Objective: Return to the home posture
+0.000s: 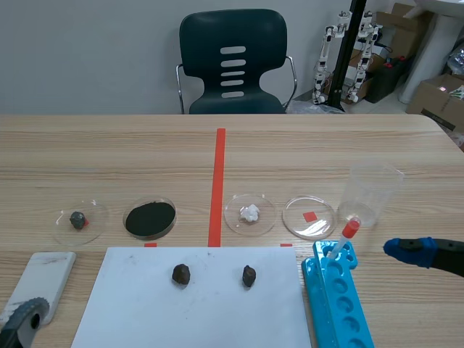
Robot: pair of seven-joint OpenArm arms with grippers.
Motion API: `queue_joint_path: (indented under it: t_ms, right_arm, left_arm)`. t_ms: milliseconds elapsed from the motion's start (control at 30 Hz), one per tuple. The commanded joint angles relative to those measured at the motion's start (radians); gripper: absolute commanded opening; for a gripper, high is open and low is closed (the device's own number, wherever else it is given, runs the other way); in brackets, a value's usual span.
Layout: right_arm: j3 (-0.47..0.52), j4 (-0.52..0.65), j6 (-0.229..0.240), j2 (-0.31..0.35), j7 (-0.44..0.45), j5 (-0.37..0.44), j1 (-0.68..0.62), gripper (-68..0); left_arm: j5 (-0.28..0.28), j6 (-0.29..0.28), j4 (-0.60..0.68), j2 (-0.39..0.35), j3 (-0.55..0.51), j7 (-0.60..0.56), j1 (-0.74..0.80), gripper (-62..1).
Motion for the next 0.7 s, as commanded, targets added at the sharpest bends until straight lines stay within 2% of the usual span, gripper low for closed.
queue_joint_path:
  t_ms: [0,667]
  right_arm:
    - [0.005,0.014,0.0,0.003,0.011,0.008,0.003,-2.2]
    - [0.005,0.014,0.0,0.003,0.011,0.008,0.003,-2.2]
  left_arm:
    - [-0.013,0.001,0.021,-0.001,-0.002,-0.018,-0.001,1.4]
    - [-0.013,0.001,0.021,-0.001,-0.002,-0.032,-0.003,1.4]
